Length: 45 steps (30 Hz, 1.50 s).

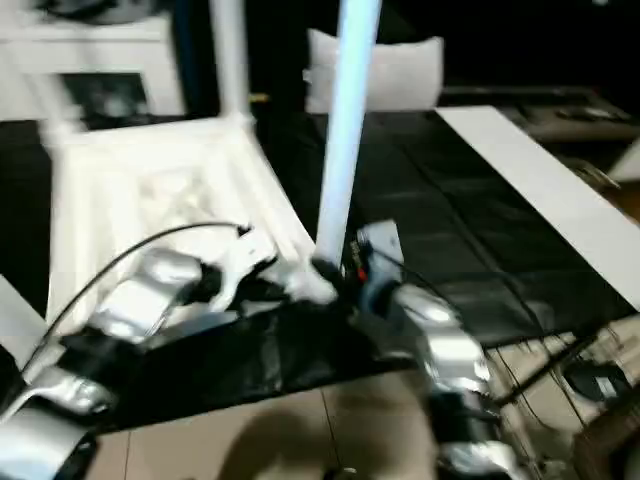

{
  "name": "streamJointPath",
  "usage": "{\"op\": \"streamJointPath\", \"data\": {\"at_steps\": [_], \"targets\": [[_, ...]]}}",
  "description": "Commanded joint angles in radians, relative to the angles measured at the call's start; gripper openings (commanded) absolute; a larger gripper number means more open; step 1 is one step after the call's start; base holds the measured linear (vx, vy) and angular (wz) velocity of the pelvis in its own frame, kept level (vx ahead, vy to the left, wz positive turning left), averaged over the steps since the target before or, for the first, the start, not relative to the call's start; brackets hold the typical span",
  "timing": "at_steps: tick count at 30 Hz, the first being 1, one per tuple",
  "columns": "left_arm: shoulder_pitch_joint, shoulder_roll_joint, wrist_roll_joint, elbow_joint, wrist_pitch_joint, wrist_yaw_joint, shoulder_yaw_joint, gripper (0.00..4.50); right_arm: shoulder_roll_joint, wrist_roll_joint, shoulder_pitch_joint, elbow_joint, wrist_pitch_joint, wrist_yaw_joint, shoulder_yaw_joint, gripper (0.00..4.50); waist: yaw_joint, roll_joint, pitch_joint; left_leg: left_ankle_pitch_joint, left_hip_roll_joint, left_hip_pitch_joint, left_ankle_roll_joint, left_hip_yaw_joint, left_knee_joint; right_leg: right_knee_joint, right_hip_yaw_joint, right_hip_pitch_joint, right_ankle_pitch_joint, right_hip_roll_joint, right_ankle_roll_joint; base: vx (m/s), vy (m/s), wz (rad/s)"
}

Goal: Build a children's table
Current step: Rotate leg to tighten

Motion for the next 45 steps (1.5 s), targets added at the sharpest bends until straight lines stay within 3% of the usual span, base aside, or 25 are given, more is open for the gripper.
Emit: {"op": "streamJointPath", "data": {"at_steps": [1,2,4,7,9,12,17,22,23,24,26,31,34,35,37,39,45], "targets": [[-0.048,-0.09,-0.043,-0.036,-0.031,-0.011,-0.035,0.0,0.066,0.021,-0.04,0.047,0.002,-0.062,0.01,1.98,0.0,0.013,-0.061,-0.552,0.018,0.02,-0.027,-0.019,-0.082,-0.098,0.01,0.033,-0.59,-0.054,-0.098,0.0,0.0,0.0],[-0.06,-0.097,-0.031,-0.027,-0.034,0.006,-0.031,0.0,0.093,0.021,-0.05,0.05,-0.028,-0.09,-0.002,2.53,0.001,0.018,-0.06,-0.541,0.019,0.019,-0.024,-0.018,-0.083,-0.096,0.013,0.033,-0.577,-0.055,-0.103,0.0,0.0,0.0],[-0.063,-0.09,-0.019,-0.026,-0.037,0.01,-0.033,0.0,0.097,0.013,-0.046,0.039,-0.036,-0.1,0.003,2.67,0.002,0.015,-0.063,-0.523,0.019,0.017,-0.019,-0.015,-0.084,-0.091,0.02,0.034,-0.543,-0.054,-0.117,0.0,0.0,0.0],[-0.057,-0.064,-0.004,-0.027,-0.051,0.0,-0.04,0.0,0.078,-0.017,-0.023,0.009,-0.049,-0.086,0.032,3.03,0.014,0.014,-0.066,-0.455,0.021,0.015,-0.008,-0.005,-0.087,-0.075,0.038,0.034,-0.431,-0.052,-0.164,0.0,0.0,0.0],[-0.05,-0.045,-0.005,-0.029,-0.06,-0.014,-0.041,0.0,0.048,-0.04,-0.002,-0.01,-0.063,-0.066,0.056,3.15,0.023,0.015,-0.069,-0.407,0.022,0.01,0.001,-0.001,-0.087,-0.067,0.043,0.039,-0.381,-0.052,-0.176,0.0,0.0,0.0],[-0.033,0.001,-0.009,-0.03,-0.091,-0.055,-0.047,0.0,-0.023,-0.047,0.046,-0.056,-0.092,0.02,0.076,3.51,0.039,0.012,-0.074,-0.317,0.023,0.005,0.022,0.008,-0.085,-0.055,0.049,0.046,-0.292,-0.051,-0.193,0.0,0.0,0.0],[-0.009,0.073,-0.012,-0.025,-0.157,-0.149,-0.058,0.0,-0.143,-0.033,0.094,-0.096,-0.151,0.188,0.088,3.95,0.071,0.011,-0.077,-0.243,0.028,0.011,0.041,0.016,-0.08,-0.045,0.052,0.052,-0.243,-0.052,-0.213,0.0,0.0,0.0],[-0.001,0.144,-0.023,0.001,-0.271,-0.271,-0.081,0.0,-0.287,0.019,0.086,-0.091,-0.188,0.435,0.107,4.31,0.084,0.008,-0.078,-0.212,0.028,0.009,0.053,0.016,-0.077,-0.033,0.051,0.058,-0.203,-0.049,-0.229,0.0,0.0,0.0],[-0.002,0.148,-0.023,0.004,-0.274,-0.276,-0.083,0.0,-0.296,0.021,0.085,-0.089,-0.189,0.45,0.109,4.46,0.087,0.01,-0.076,-0.216,0.03,0.011,0.053,0.018,-0.077,-0.033,0.054,0.054,-0.209,-0.05,-0.232,0.0,0.0,0.0],[-0.003,0.172,-0.028,0.017,-0.321,-0.327,-0.095,0.0,-0.338,0.039,0.072,-0.078,-0.186,0.539,0.119,4.46,0.087,0.004,-0.075,-0.224,0.03,0.011,0.053,0.018,-0.078,-0.034,0.053,0.054,-0.221,-0.049,-0.232,0.0,0.0,0.0],[-0.004,0.202,-0.031,0.028,-0.362,-0.394,-0.111,0.0,-0.381,0.065,0.052,-0.065,-0.179,0.648,0.132,4.46,0.09,0.005,-0.074,-0.261,0.03,0.013,0.051,0.016,-0.078,-0.038,0.05,0.055,-0.287,-0.052,-0.225,0.0,0.0,0.0],[-0.019,0.244,-0.013,0.054,-0.451,-0.491,-0.149,0.0,-0.431,0.078,0.017,-0.03,-0.21,0.796,0.177,4.46,0.098,0.002,-0.072,-0.281,0.035,0.016,0.034,0.017,-0.079,-0.042,0.05,0.048,-0.341,-0.054,-0.21,0.0,0.0,0.0],[-0.028,0.258,-0.012,0.06,-0.492,-0.545,-0.168,0.0,-0.445,0.077,-0.006,0.002,-0.222,0.863,0.203,4.29,0.106,0.005,-0.072,-0.286,0.039,0.019,0.027,0.02,-0.078,-0.039,0.051,0.044,-0.332,-0.053,-0.218,0.0,0.0,0.0],[-0.035,0.264,-0.018,0.062,-0.515,-0.585,-0.178,0.0,-0.447,0.071,-0.026,0.03,-0.231,0.902,0.216,4.29,0.115,-0.001,-0.073,-0.282,0.04,0.023,0.025,0.024,-0.076,-0.034,0.05,0.041,-0.328,-0.053,-0.224,0.0,0.0,0.0],[-0.039,0.267,-0.02,0.062,-0.527,-0.606,-0.183,0.0,-0.445,0.065,-0.04,0.053,-0.244,0.922,0.224,4.18,0.12,0.003,-0.073,-0.28,0.044,0.026,0.016,0.028,-0.077,-0.034,0.052,0.038,-0.316,-0.054,-0.23,0.0,0.0,0.0],[-0.042,0.269,-0.019,0.058,-0.541,-0.625,-0.191,0.0,-0.44,0.066,-0.052,0.068,-0.248,0.94,0.232,3.94,0.124,-0.002,-0.075,-0.273,0.044,0.024,0.015,0.029,-0.077,-0.03,0.052,0.042,-0.302,-0.055,-0.233,0.0,0.0,0.0],[-0.045,0.262,-0.023,0.056,-0.568,-0.652,-0.203,0.0,-0.413,0.084,-0.071,0.08,-0.233,0.999,0.266,3.52,0.135,-0.003,-0.078,-0.24,0.043,0.02,0.021,0.031,-0.075,-0.023,0.052,0.044,-0.275,-0.055,-0.233,0.0,0.0,0.0]]}}
